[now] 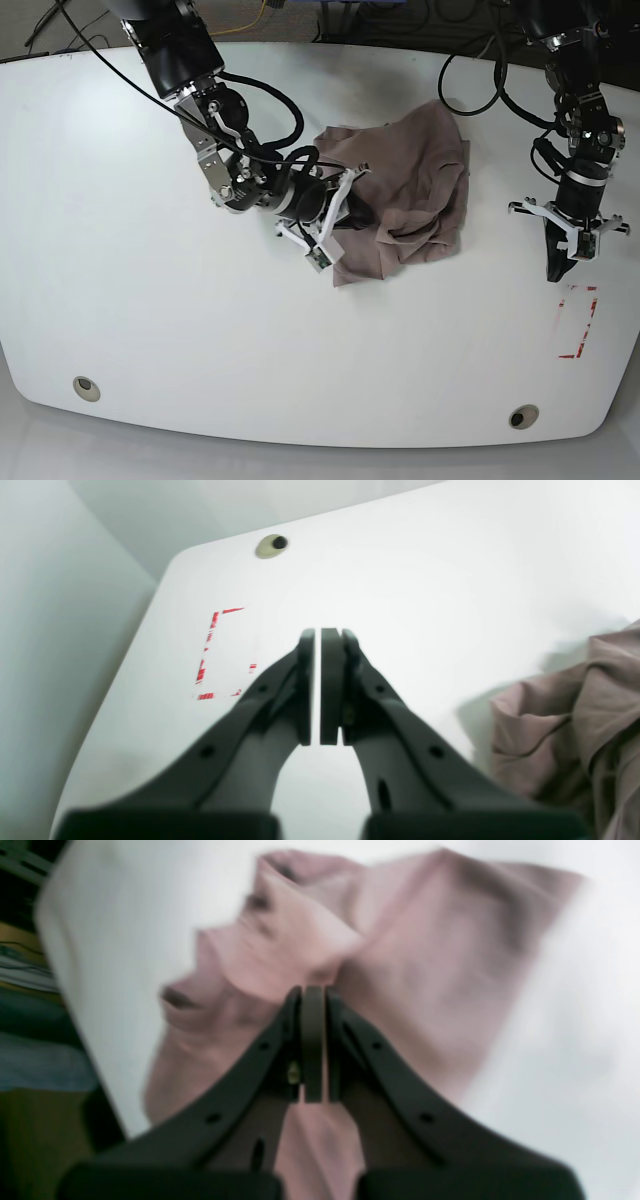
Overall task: Layout the t-shirt on the table in an organized manner, then fold the t-shirt properly
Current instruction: 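Open the left gripper and withdraw it while the right gripper presses the bundle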
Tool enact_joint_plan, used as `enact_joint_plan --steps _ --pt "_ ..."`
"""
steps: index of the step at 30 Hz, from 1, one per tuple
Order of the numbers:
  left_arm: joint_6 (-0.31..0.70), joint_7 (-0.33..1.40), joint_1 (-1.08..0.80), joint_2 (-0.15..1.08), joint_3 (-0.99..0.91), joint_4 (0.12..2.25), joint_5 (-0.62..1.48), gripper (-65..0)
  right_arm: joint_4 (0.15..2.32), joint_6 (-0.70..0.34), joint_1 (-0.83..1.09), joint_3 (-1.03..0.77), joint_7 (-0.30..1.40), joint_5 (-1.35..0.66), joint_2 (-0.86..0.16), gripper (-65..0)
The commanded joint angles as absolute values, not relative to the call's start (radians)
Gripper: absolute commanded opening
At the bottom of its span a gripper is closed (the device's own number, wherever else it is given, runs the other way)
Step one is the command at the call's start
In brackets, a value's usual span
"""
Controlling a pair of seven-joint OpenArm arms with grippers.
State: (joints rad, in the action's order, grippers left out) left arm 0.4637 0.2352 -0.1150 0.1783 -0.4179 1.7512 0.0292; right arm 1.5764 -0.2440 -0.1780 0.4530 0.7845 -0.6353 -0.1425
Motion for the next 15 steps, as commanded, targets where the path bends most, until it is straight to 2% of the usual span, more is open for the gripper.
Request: enact_joint_plan --steps 1,15 --pt "0.461 0.205 -0.104 0.191 -0.427 1.77 0.042 -65.0 1.534 -0.254 -0.234 0.45 0.759 -0.651 -0.102 -65.0" --pt "0.461 0.2 -0.102 0.191 -0.453 1.771 0.042 -65.0 1.268 -0.257 -0.394 0.45 0.722 -0.521 0.119 -65.0"
